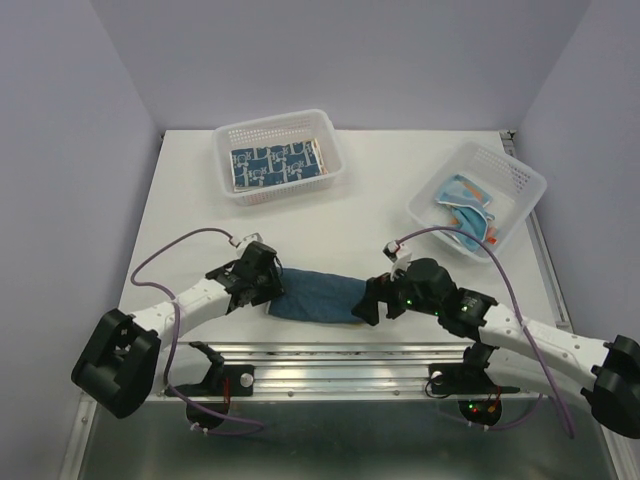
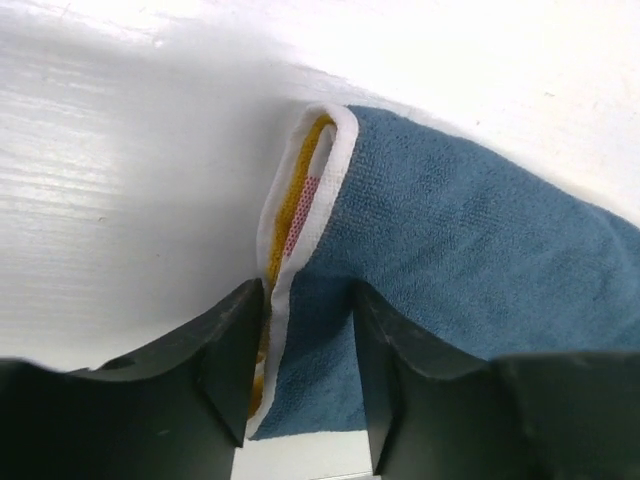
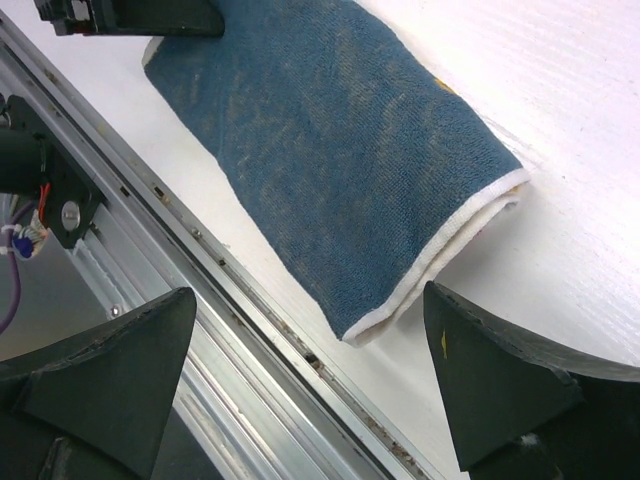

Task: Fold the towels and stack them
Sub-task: Neatly place the folded towel into the bin

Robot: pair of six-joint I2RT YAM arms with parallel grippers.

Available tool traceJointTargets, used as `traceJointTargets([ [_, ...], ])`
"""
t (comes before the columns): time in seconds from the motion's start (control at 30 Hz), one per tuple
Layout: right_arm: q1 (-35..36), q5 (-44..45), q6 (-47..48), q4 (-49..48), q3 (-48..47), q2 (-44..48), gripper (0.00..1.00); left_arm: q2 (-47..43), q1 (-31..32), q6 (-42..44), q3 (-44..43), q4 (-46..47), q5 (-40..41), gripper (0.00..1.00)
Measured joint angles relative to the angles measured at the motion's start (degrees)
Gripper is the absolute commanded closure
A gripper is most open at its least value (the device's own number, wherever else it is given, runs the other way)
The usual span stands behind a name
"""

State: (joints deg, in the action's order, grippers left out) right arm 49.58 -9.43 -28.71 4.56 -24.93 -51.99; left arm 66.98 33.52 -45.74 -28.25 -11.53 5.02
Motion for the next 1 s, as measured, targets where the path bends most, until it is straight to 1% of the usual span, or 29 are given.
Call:
traceJointTargets([
  [0.03, 0.0, 0.0, 0.1, 0.0, 0.0, 0.3, 0.0, 0.2, 0.1, -0.2, 0.0, -0.1, 0.3, 0.62],
  [0.07, 0.0, 0.0, 0.2, 0.0, 0.0, 0.5, 0.0, 0.4, 0.3, -0.1, -0.1, -0.5, 0.7, 0.8],
  [0.1, 0.0, 0.0, 0.3, 0.0, 0.0, 0.7, 0.0, 0.6, 0.5, -0.3, -0.1, -0.6, 0.9, 0.8],
  [0.13, 0.0, 0.0, 0.4, 0.0, 0.0, 0.9, 0.0, 0.8, 0.8, -0.1, -0.1, -0.7, 1.1, 0.87],
  [0.2, 0.0, 0.1, 0.5, 0.2, 0.0, 1.2, 0.0, 1.1, 1.5, -0.2, -0.5, -0.9, 1.6, 0.91],
  [0.23, 0.0, 0.2, 0.5, 0.2, 0.0, 1.4, 0.0, 1.4, 1.8, -0.3, -0.8, -1.1, 1.9, 0.97],
  [0.27, 0.0, 0.3, 0.6, 0.3, 0.0, 1.5, 0.0, 1.7, 2.1, -0.3, -1.0, -1.3, 2.2, 1.0],
  [0.47, 0.0, 0.7, 1.0, 1.2, 0.0, 3.3, 0.0, 4.5, 4.8, -0.1, -3.5, -2.1, 4.3, 1.0],
  [0.63, 0.0, 2.3, 1.5, 1.4, 0.0, 6.3, 0.0, 6.2, 9.7, 1.0, -7.2, -3.7, 8.6, 1.0],
  [0.7, 0.0, 3.9, 1.5, 1.5, 0.0, 8.0, 0.0, 6.8, 11.0, 2.0, -9.9, -4.3, 10.1, 1.0],
  [0.83, 0.0, 7.9, 1.4, 1.5, 0.0, 11.6, 0.0, 10.7, 11.9, 4.1, -18.2, -4.3, 13.5, 1.0],
  [1.0, 0.0, 13.8, 0.7, 1.6, 0.0, 17.5, 0.0, 20.9, 12.8, 7.4, -30.8, -6.3, 18.5, 1.0],
])
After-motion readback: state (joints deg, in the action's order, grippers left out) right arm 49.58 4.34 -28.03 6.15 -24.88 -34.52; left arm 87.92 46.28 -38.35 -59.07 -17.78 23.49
